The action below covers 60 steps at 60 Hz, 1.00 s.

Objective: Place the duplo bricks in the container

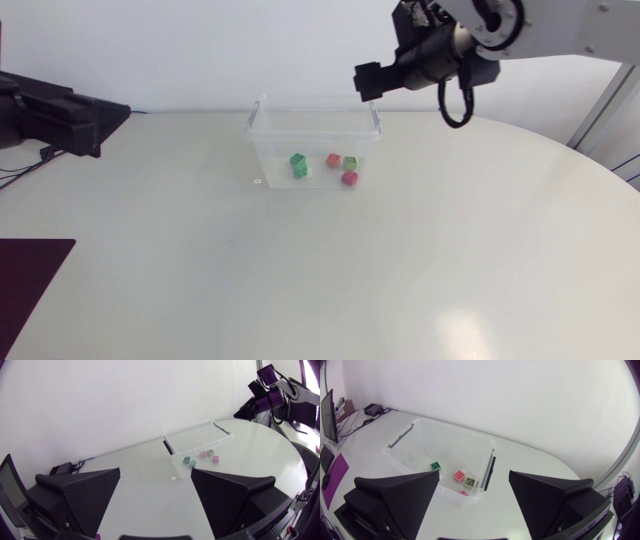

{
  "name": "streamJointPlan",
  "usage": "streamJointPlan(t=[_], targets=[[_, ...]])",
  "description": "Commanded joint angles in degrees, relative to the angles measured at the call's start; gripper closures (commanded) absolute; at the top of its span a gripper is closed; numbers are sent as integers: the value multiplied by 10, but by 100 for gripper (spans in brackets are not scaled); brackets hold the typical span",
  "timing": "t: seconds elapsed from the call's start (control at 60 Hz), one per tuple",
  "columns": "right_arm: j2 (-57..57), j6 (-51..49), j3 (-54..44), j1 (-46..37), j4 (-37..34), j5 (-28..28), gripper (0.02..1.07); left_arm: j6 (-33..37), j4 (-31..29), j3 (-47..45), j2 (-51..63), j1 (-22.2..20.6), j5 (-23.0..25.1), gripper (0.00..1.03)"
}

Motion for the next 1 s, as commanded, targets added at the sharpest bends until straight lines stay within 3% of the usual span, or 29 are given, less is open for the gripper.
streamJointPlan(t=[0.0, 0.15, 0.5, 0.983], targets=[[-47, -16, -64, -16, 13, 5, 6, -2, 10, -28, -27, 3, -11, 4], [-135, -38, -173, -41, 69, 19, 6, 2, 12, -67, -62, 3, -16, 4], [-352, -74, -373, -115, 121, 22, 6, 7, 53, -163, -156, 38, -18, 4], [-641, -118, -556, -150, 116, 21, 6, 3, 104, -264, -268, 48, -17, 4]])
